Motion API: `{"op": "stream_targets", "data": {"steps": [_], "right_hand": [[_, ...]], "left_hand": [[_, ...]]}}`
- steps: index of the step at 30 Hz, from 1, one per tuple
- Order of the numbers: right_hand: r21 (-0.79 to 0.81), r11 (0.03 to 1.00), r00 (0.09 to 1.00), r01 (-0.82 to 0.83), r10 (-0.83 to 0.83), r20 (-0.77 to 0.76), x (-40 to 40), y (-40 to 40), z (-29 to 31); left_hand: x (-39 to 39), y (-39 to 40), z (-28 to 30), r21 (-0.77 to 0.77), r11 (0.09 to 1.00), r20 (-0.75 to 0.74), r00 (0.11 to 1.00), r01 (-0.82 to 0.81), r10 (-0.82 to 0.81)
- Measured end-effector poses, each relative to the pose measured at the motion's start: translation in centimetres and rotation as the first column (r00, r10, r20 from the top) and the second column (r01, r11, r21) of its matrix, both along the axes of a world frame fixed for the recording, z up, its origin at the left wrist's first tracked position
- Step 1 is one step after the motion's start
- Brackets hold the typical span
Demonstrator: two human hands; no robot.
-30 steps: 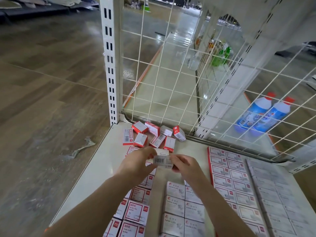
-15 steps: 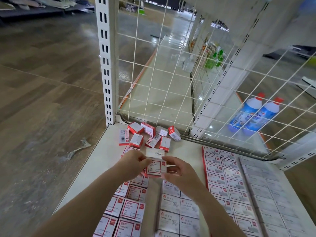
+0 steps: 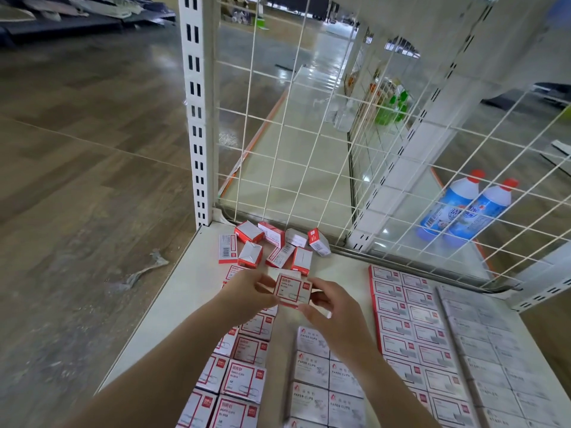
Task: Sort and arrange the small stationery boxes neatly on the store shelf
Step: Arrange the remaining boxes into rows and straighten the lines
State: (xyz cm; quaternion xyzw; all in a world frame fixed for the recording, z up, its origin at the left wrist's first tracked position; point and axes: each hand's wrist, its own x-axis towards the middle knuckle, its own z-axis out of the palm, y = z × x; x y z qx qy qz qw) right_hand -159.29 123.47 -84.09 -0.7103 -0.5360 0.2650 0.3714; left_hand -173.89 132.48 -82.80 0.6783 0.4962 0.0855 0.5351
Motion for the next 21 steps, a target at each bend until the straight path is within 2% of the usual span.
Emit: {"op": "stream_targets", "data": {"steps": [15, 21], "right_hand": [[0.024, 0.999, 0.999, 0.032, -0.033, 0.038, 0.2, 0.4, -1.0], [0.000, 0.994, 0.994, 0.108, -0.108, 0.026, 0.8, 1.2, -2.2]], "left_hand": [[0.1, 0.4, -1.2, 0.026, 1.000, -0.024, 1.000, 0.000, 0.001], [-1.1, 1.2, -1.6, 0.174, 0.981, -0.232, 0.964, -0.090, 0.130]]}}
